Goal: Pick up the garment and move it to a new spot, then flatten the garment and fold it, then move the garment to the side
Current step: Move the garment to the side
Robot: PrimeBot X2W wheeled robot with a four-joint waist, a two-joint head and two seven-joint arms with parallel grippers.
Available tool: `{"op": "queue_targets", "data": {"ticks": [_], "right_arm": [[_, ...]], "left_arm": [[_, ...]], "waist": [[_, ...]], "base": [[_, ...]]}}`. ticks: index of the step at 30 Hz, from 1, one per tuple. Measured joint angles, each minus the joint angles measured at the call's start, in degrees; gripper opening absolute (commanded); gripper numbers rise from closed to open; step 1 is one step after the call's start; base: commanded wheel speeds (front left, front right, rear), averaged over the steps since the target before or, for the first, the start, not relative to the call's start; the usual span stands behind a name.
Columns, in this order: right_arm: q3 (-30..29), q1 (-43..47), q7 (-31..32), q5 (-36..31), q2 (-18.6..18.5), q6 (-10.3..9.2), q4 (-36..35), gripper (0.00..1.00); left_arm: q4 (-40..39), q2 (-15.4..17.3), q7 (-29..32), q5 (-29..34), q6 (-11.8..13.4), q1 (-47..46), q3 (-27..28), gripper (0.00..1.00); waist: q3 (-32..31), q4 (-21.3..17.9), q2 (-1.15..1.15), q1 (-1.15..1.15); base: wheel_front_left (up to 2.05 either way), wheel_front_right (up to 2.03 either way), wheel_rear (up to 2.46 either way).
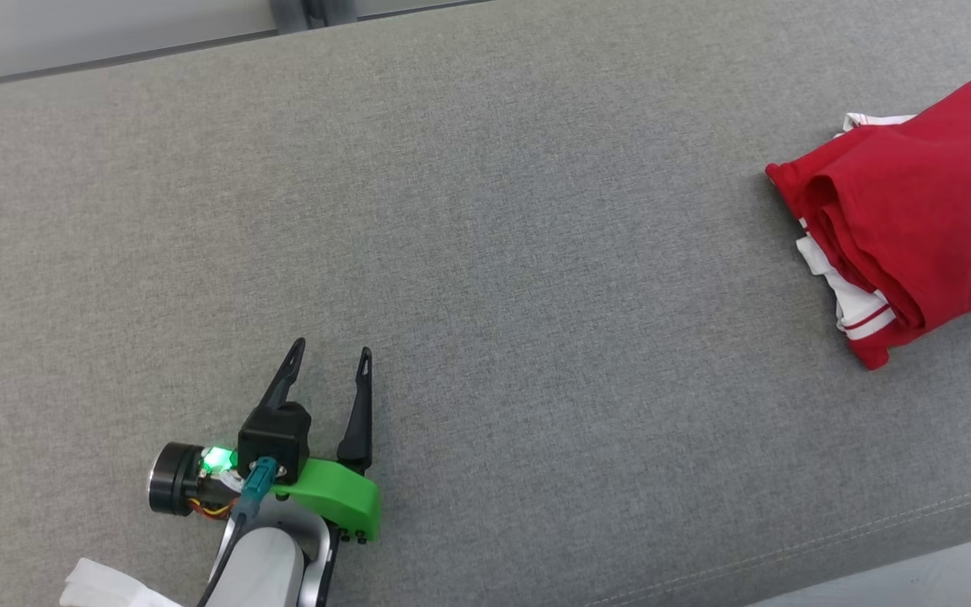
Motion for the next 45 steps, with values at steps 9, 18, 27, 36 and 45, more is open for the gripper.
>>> {"op": "queue_targets", "data": {"ticks": [9,18,27,36,45], "right_arm": [[5.9,3.6,0.0,5.5,3.8,0.0,-4.4,1.0],[11.2,9.3,0.0,14.5,5.8,0.0,-8.5,1.0],[14.8,15.3,0.0,18.7,6.5,0.0,-11.2,1.0],[16.5,20.7,0.0,20.9,8.3,-0.01,-12.6,1.0],[18.5,24.9,0.0,22.5,10.7,-0.01,-15.6,1.0]], "left_arm": [[-0.2,0.0,0.0,-0.3,0.5,0.0,0.2,1.0],[0.1,0.0,0.0,-1.3,1.5,0.2,0.2,1.0],[0.7,0.0,0.0,-2.0,2.4,0.9,1.7,1.0],[1.4,0.0,0.0,-2.0,2.9,3.6,3.7,1.0],[1.4,0.1,0.0,-1.2,3.0,5.5,6.4,1.0]], "waist": [[-0.7,0.4,0.0,0.0],[-2.0,2.1,0.0,-0.01],[-4.0,5.3,0.0,-0.01],[-7.4,9.3,0.0,-0.01],[-11.0,12.3,0.0,-0.01]], "base": [[0.0,0.0,0.0],[0.0,0.0,0.0],[0.0,0.0,0.0],[0.0,0.0,0.0],[0.0,0.0,0.0]]}}
